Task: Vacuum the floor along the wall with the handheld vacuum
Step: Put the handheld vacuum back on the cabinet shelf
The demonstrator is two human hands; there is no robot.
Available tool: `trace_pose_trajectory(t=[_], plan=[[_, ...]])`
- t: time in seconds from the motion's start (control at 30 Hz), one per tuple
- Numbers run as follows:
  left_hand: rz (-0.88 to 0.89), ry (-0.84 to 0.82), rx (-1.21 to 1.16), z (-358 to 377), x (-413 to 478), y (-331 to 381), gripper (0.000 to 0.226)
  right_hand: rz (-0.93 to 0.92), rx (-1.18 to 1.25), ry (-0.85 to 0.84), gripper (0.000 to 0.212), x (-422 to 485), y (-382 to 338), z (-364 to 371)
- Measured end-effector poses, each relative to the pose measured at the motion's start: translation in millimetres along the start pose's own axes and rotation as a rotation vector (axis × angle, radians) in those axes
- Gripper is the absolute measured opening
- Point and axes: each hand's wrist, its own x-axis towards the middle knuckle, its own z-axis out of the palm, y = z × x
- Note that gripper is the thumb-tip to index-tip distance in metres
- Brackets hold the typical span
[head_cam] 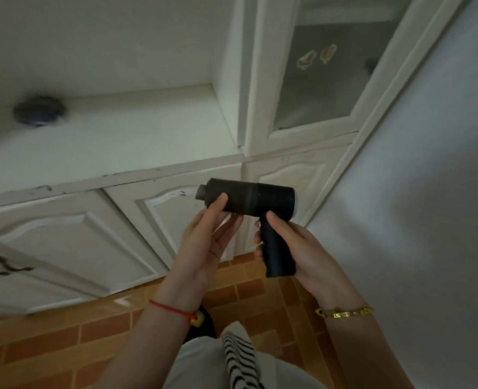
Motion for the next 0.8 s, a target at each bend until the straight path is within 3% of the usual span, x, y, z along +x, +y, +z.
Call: trace_pose_trajectory(t=[0.47,0.6,0.8], plan=[[0.116,0.054,0.060,-79.2,120.3,161.6,0.043,-0.016,-0.105,-0.086,0.045,160.2,-61.4,143.6],[0.143,0.069,0.080,-100.2,150.4,187.3,0.056,-0.051,-0.158,-0.006,0.039,195.2,-61.4,171.4],[0.129,0.070,0.093,-116.6,190.0,203.7,0.054,-0.135,-0.330,0.143,0.029,236.4,-63.5,188.6]])
